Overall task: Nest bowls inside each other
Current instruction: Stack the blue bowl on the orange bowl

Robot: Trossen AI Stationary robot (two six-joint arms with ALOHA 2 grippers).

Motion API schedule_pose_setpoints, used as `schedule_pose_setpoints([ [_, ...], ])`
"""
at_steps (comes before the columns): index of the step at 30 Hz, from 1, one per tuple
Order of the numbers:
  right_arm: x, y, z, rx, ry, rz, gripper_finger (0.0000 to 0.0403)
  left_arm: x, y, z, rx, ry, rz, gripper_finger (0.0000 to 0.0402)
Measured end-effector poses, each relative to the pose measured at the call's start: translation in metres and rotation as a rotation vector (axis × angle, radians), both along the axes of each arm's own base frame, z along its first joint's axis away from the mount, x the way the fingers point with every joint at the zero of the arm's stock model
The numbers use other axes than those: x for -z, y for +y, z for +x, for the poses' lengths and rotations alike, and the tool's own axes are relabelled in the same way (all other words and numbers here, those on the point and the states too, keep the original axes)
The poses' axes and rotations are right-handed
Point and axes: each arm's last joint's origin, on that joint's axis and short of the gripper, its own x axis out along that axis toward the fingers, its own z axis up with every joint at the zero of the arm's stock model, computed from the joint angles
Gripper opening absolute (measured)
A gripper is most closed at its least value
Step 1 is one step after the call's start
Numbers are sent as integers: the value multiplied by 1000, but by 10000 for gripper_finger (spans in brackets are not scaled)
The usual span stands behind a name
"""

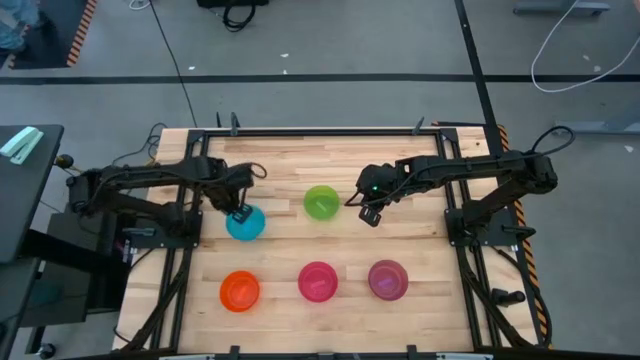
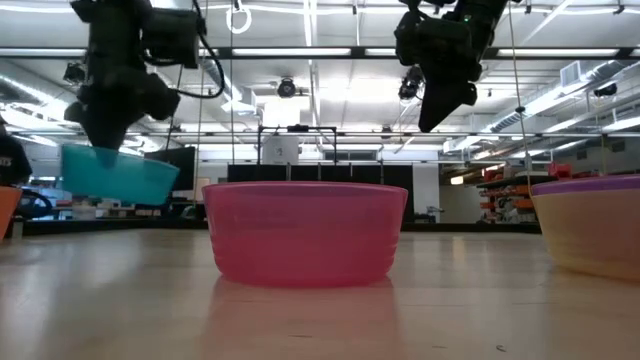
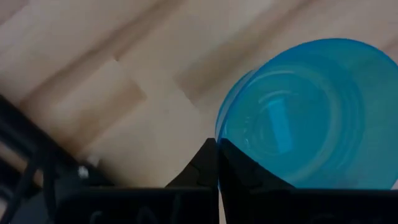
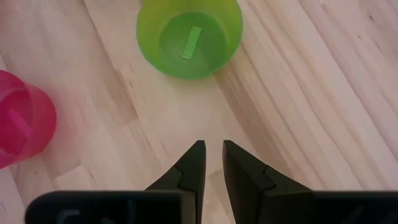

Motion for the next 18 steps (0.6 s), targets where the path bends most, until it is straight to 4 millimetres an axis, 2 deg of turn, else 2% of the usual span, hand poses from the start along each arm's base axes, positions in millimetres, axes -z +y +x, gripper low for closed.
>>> schedule_pose_setpoints([
  [9,0,13,0,-50,0,2,64,-7,-57,-5,93,43,-14,5],
  [18,0,12,1,-37,-1,-21,64,-14,-102,-19,136,-24,-8,5],
])
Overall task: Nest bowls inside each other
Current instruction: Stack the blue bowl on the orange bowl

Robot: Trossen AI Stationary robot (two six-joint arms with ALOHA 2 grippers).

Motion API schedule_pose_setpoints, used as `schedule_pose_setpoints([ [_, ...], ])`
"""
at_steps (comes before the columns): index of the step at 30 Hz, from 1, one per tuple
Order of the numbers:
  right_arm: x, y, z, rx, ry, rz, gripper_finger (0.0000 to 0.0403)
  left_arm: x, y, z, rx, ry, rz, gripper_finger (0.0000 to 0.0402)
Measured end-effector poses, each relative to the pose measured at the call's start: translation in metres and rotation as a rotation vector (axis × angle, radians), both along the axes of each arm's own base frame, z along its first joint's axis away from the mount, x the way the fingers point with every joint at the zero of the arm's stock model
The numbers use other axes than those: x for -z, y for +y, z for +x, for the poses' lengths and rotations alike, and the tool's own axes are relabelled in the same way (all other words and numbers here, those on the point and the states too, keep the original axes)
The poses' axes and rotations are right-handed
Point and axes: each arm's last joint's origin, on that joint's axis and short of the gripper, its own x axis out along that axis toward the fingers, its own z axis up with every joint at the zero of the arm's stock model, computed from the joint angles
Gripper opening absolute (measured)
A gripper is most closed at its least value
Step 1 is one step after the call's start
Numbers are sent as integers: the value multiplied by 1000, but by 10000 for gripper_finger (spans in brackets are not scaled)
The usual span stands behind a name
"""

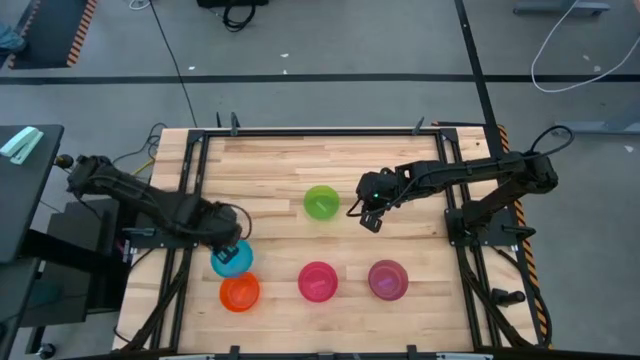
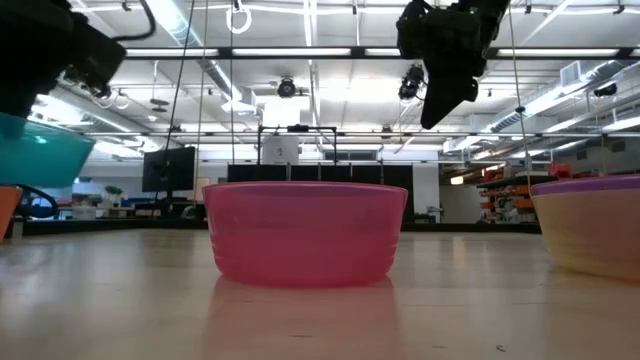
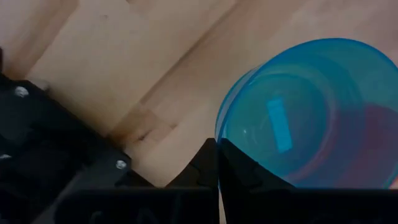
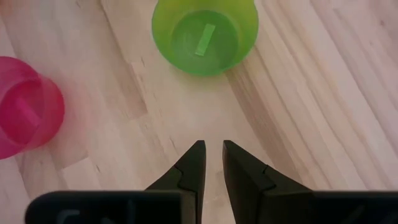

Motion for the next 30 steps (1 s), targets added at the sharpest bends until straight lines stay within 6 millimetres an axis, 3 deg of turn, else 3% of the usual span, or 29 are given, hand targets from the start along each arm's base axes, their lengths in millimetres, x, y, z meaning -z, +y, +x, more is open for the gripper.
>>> schedule_pose_setpoints([
  [10,0,0,0,-4,1,-6,64,-3,-39,-1,62,-173,-61,4],
  [17,0,0,0,-5,0,-6,64,5,-59,-8,25,-140,-35,4],
  [30,0,0,0,-4,-2,-7,64,31,-84,5,52,-77,-22,4],
])
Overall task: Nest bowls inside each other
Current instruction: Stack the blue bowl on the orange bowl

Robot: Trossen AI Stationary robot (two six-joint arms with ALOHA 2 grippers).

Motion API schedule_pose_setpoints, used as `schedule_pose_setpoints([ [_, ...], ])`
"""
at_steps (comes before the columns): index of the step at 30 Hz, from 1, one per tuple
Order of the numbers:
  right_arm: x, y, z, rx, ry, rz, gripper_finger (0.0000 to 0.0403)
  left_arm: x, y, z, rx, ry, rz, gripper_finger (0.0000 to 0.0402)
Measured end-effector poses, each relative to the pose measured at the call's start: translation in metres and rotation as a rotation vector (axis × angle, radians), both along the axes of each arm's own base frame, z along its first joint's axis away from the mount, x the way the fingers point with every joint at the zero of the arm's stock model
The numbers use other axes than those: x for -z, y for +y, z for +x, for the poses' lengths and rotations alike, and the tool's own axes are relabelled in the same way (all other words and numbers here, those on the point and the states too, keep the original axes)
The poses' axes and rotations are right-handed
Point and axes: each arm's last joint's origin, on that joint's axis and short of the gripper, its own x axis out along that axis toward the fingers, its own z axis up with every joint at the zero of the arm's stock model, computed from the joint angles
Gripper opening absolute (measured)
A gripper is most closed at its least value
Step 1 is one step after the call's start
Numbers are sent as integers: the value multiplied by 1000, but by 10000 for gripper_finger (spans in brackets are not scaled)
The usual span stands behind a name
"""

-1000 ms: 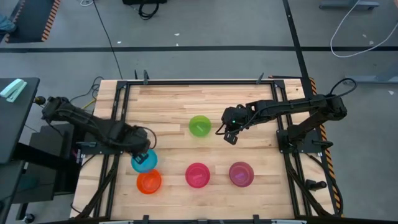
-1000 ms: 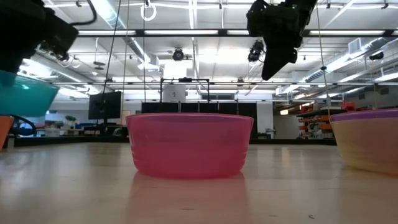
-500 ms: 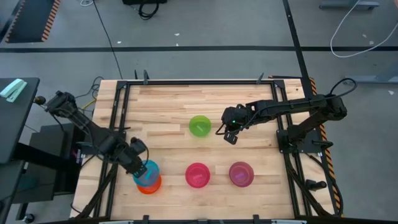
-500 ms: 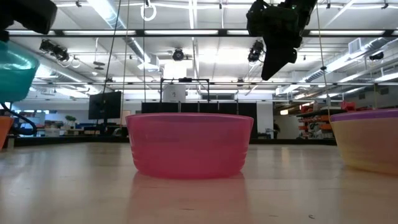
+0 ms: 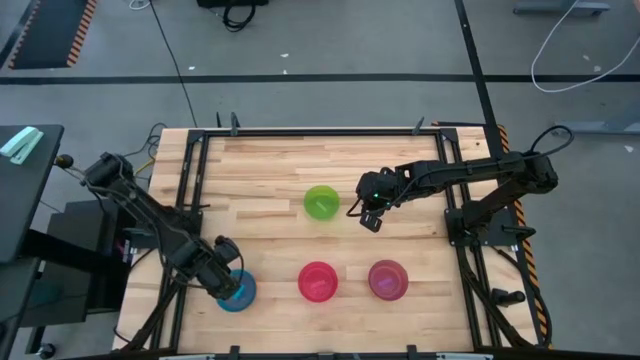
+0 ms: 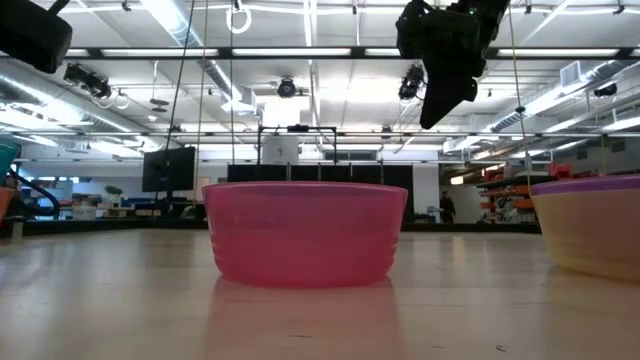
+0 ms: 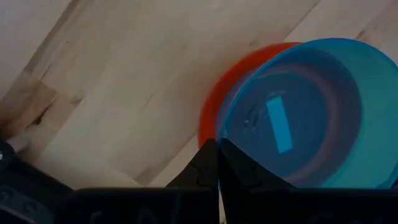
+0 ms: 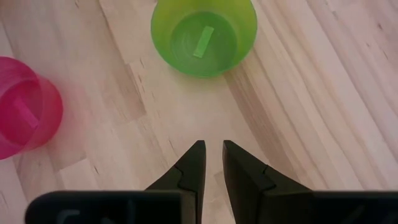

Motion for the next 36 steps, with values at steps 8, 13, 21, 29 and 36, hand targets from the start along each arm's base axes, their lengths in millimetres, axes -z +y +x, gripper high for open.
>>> schedule_pose_setpoints([
  [8,0,0,0,3,1,-14,64,14,-2,11,-8,33,33,4],
  [13,0,0,0,-1,2,-16,64,22,7,25,26,53,62,4],
  [21,0,0,0,-8,3,-20,64,21,29,54,118,-62,48,4],
  [29,0,0,0,-2,2,-16,64,22,53,64,133,-41,63,4],
  [36,0,0,0,5,1,-13,64,22,57,66,152,-42,47,14],
])
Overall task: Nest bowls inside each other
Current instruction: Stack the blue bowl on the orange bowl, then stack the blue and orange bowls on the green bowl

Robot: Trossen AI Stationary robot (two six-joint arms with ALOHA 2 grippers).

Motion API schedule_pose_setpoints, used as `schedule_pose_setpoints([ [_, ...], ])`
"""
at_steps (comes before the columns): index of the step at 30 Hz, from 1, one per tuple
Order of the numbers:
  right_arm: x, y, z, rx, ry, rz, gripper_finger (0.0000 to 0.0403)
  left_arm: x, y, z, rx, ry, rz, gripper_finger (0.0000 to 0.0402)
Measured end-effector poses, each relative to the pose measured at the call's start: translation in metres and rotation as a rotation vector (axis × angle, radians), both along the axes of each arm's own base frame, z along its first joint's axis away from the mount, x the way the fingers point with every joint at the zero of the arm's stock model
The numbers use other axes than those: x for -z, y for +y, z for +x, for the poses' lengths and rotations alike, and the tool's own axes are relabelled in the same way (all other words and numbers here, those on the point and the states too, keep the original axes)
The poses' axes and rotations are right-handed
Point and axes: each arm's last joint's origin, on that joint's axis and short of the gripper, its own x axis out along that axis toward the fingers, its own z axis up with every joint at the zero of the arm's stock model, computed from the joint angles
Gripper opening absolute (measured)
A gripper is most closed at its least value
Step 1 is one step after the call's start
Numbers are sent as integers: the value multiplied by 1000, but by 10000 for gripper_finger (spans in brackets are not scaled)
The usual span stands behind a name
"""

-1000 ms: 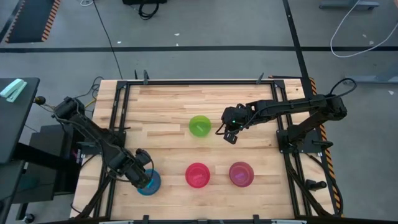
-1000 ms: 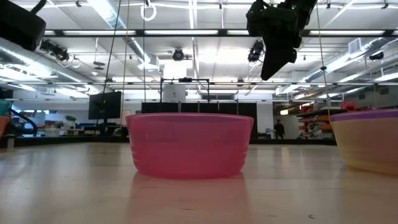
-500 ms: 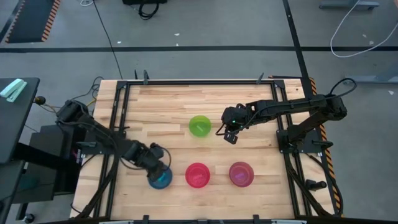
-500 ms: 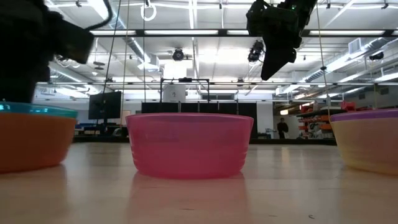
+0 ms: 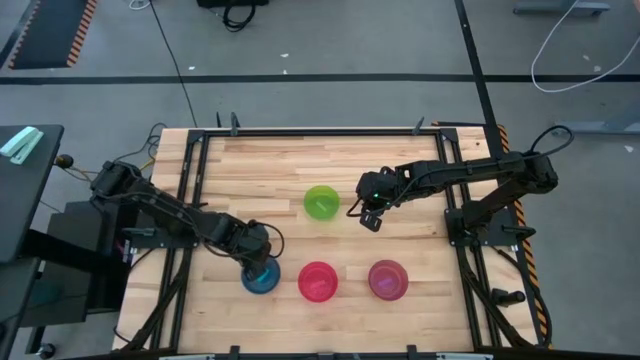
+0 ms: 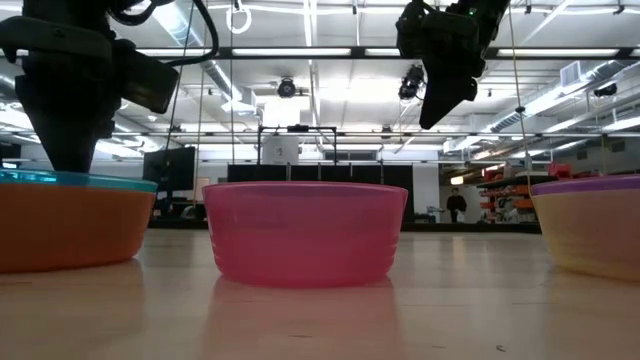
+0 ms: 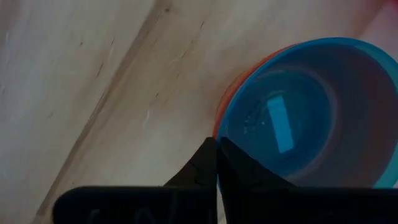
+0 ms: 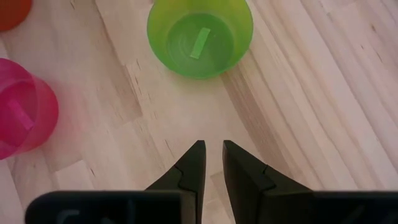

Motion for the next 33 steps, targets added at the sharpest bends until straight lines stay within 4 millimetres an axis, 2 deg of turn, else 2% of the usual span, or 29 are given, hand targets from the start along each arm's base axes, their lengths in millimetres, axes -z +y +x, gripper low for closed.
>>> schedule_pose_setpoints([
  [6,0,0,0,1,0,0,64,0,-1,2,-1,-17,-8,72],
  [11,0,0,0,1,-1,0,64,-1,-1,3,2,-38,-16,98],
  [23,0,0,0,1,-1,0,64,-1,14,8,-42,-29,-6,117],
  [33,0,0,0,3,-1,2,64,1,12,7,-28,-11,-7,122],
])
